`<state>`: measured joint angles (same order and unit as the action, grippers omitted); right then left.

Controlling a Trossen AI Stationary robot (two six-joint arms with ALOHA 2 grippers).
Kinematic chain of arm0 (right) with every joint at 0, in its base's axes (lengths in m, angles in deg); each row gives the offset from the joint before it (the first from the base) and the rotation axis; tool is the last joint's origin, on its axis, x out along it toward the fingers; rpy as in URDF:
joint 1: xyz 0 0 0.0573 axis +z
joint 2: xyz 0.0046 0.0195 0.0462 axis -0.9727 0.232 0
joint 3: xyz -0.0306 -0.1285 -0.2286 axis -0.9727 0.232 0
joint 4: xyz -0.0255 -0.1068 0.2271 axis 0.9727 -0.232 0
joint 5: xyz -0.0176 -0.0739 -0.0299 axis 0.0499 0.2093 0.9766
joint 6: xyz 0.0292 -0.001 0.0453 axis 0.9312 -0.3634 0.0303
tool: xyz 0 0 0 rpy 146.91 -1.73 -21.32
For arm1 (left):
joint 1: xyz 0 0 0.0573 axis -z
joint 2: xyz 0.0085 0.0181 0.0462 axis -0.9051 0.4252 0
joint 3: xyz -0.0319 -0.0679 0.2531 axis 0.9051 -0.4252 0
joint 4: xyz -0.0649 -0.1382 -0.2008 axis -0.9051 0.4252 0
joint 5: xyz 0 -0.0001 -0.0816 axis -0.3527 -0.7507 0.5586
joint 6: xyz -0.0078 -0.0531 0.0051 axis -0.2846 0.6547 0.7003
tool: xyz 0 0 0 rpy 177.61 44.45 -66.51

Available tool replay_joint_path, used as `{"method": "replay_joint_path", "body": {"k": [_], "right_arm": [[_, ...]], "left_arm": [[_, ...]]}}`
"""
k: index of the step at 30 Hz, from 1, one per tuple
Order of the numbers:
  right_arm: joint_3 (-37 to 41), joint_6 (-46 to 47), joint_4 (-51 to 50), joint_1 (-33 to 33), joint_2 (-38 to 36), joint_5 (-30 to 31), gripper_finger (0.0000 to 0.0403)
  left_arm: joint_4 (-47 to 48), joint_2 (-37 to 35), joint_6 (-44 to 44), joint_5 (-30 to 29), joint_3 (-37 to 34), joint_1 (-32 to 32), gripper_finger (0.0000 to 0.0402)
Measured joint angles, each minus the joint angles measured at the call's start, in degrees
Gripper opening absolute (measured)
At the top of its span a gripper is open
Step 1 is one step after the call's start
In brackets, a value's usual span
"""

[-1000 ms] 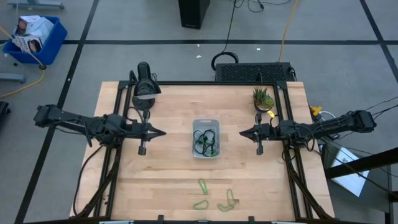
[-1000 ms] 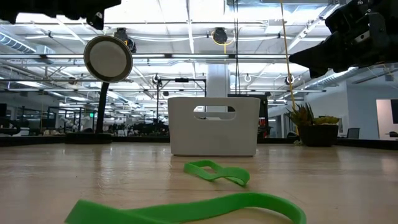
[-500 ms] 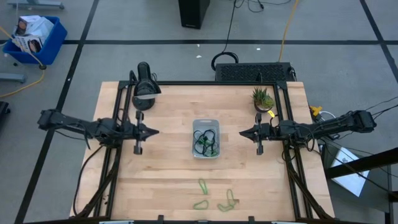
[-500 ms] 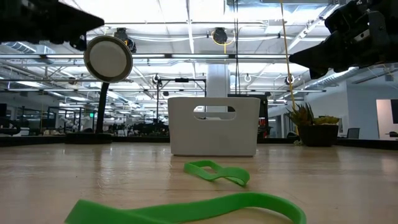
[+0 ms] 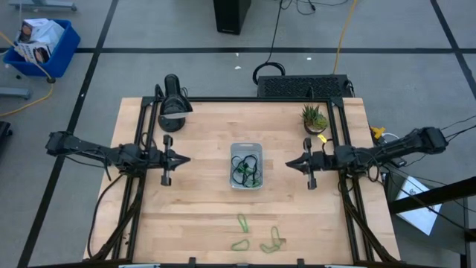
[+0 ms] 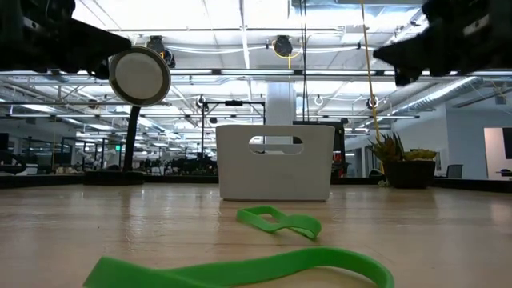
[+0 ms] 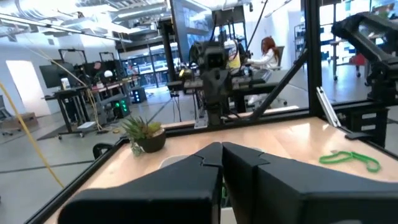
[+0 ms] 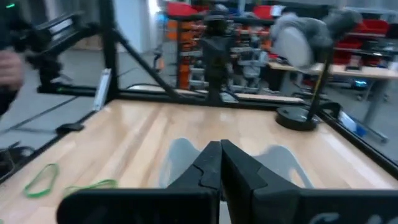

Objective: Pick and place rubber bands into bin
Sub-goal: Put the green rubber band into the gray bin

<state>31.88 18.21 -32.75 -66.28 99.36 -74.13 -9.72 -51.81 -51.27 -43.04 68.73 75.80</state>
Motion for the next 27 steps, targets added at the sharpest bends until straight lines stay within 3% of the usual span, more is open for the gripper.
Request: {"method": "replay_joint_path", "body": {"k": [8,21,27], "right_arm": [[-18.52,-2.74,-16.80,12.01,14.86,13.14,0.0042],[-43.33,6.20,-38.79,25.40,40.42,12.94,0.0199],[-50.19,6.38,-44.69,30.27,48.11,11.47,0.0230]], "left_arm": [[2.20,0.00,0.66,0.00,0.00,0.00,0.0029],[3.01,0.00,3.42,0.01,0.04,0.00,0.0003],[2.99,0.00,3.63,0.00,0.04,0.00,0.0027]]}}
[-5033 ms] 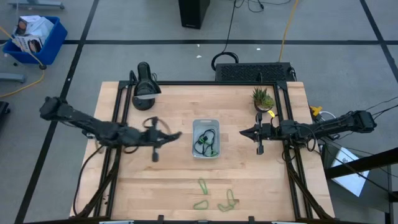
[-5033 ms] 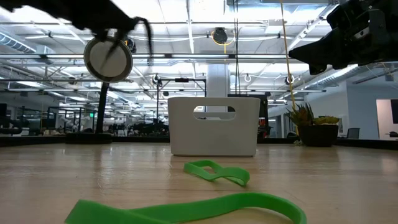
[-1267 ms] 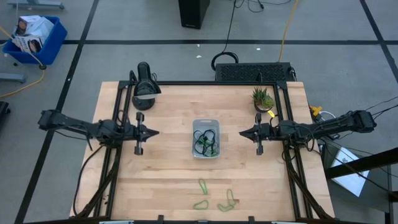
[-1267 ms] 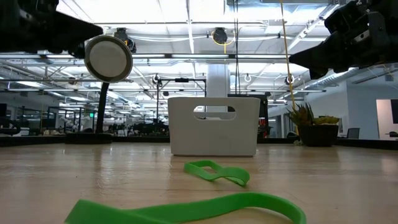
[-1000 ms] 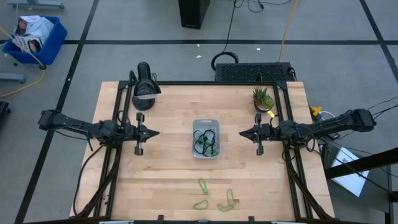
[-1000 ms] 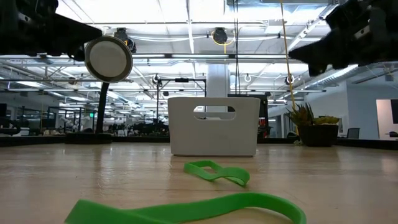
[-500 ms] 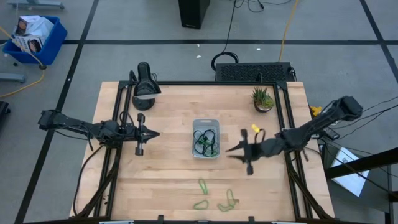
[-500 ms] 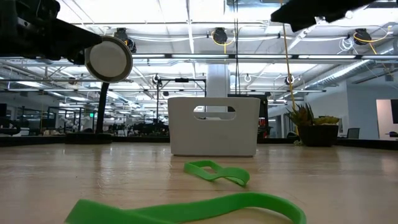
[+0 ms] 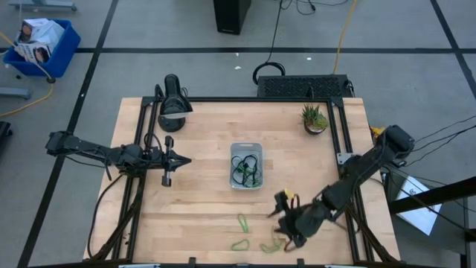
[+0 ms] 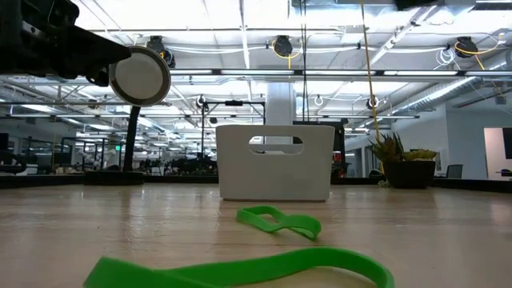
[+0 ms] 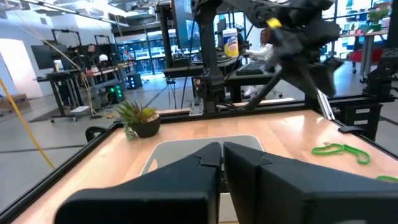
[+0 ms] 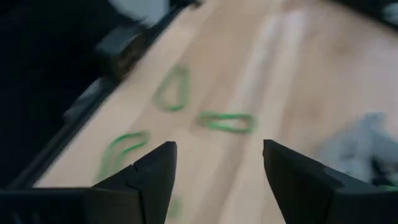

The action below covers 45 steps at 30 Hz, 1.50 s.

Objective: Pick and place rubber bands into bin
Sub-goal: Put the green rubber band into the gray bin

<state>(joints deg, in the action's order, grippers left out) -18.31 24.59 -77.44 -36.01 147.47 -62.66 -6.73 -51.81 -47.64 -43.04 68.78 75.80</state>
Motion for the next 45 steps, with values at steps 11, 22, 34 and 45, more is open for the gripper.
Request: {"method": "replay_joint_path", "body": {"k": [11,22,34,45], "right_arm": [[-2.25,8.13,10.36,2.83,11.85,-9.02,0.0217],[-2.25,7.47,10.49,3.03,22.09,-12.06,0.0208],[-4.11,6.15,12.83,3.19,25.92,-13.36,0.0208],[-4.04,7.48,13.35,3.81,26.04,-15.04,0.0147]], "left_arm": [[0.00,0.00,1.53,0.00,0.02,0.00,0.0041],[0.20,0.02,2.82,0.09,0.04,0.00,0.0042],[2.64,0.02,2.59,0.11,0.04,0.00,0.0042],[2.62,0.02,2.55,0.09,0.04,0.00,0.0042]]}}
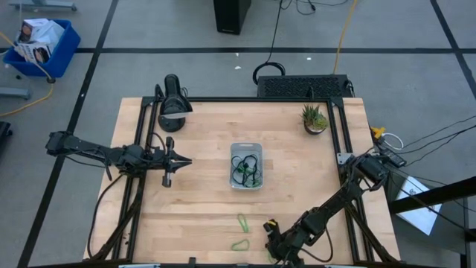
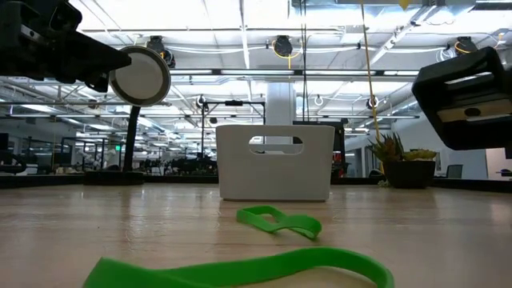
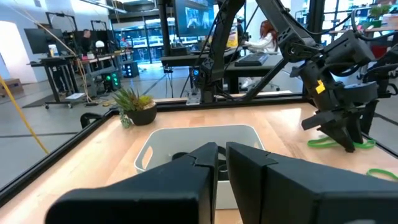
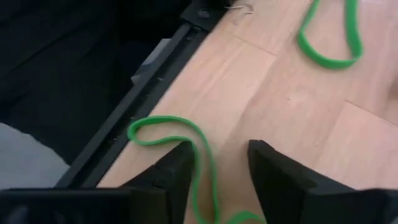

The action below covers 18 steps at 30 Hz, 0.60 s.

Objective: Pick and place rubber bands into bin
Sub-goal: Put the green rubber band into the gray bin

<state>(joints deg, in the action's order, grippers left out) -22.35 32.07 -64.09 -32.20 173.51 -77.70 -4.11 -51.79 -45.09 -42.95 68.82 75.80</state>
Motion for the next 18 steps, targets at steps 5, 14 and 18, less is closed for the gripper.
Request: {"method": "replay_joint_path", "body": {"k": [5,14,18], "right_arm": [[0.07,-0.02,0.64,0.06,0.07,-1.84,0.0078],[0.20,0.09,2.23,-1.61,-0.20,-4.96,0.0007],[0.35,-2.68,2.14,-2.78,-2.73,-3.33,0.0003]], "left_arm": [[0.00,0.00,0.00,0.02,0.00,0.00,0.0042],[0.00,0.00,-0.04,0.00,0.00,0.00,0.0042],[0.00,0.00,-0.09,0.00,0.00,0.00,0.0042]]}}
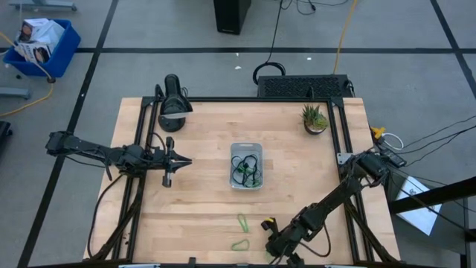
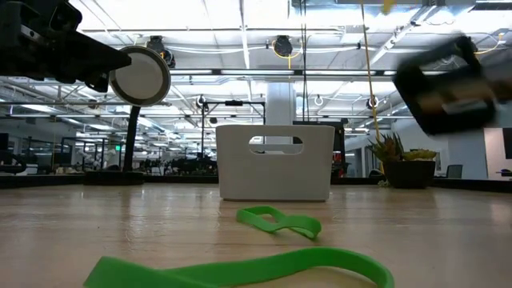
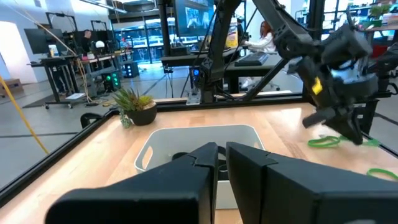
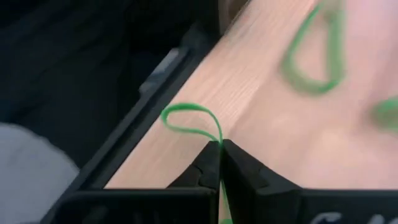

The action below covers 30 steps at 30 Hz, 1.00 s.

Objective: Pick and place rubber bands into bin
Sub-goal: Put the green rubber band into the gray bin

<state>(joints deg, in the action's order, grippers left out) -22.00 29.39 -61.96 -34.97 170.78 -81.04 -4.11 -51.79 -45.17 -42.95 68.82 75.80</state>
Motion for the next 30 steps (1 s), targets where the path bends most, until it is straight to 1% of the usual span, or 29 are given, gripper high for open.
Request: {"method": "replay_joint_path", "body": {"k": [3,10,16,19,24,27,30], "right_arm": [[-0.04,-3.01,-0.12,-0.83,-3.73,2.46,0.0002],[0.01,-6.78,-4.40,-4.63,-12.78,9.13,0.0001],[3.38,-8.46,-3.87,-11.19,-19.65,8.80,0.0001],[8.22,-9.82,0.26,-14.26,-24.15,8.06,0.0001],[19.42,-9.33,11.01,-18.17,-34.49,7.97,0.0000],[25.97,-9.32,16.21,-18.78,-42.19,9.48,0.0000],[31.08,-9.32,18.52,-18.60,-48.96,13.19,0.0000]], "left_arm": [[0.00,0.00,0.00,0.00,0.00,0.00,0.0042],[0.00,0.02,0.02,0.00,0.00,0.00,0.0042],[0.20,0.04,0.02,-0.01,0.00,0.00,0.0042],[0.52,0.04,0.02,0.00,0.00,0.00,0.0042],[1.59,0.04,0.02,-0.02,0.00,0.00,0.0042],[2.38,0.04,0.02,-0.02,0.00,0.00,0.0042],[2.67,0.04,0.02,-0.04,0.00,0.00,0.0042]]}}
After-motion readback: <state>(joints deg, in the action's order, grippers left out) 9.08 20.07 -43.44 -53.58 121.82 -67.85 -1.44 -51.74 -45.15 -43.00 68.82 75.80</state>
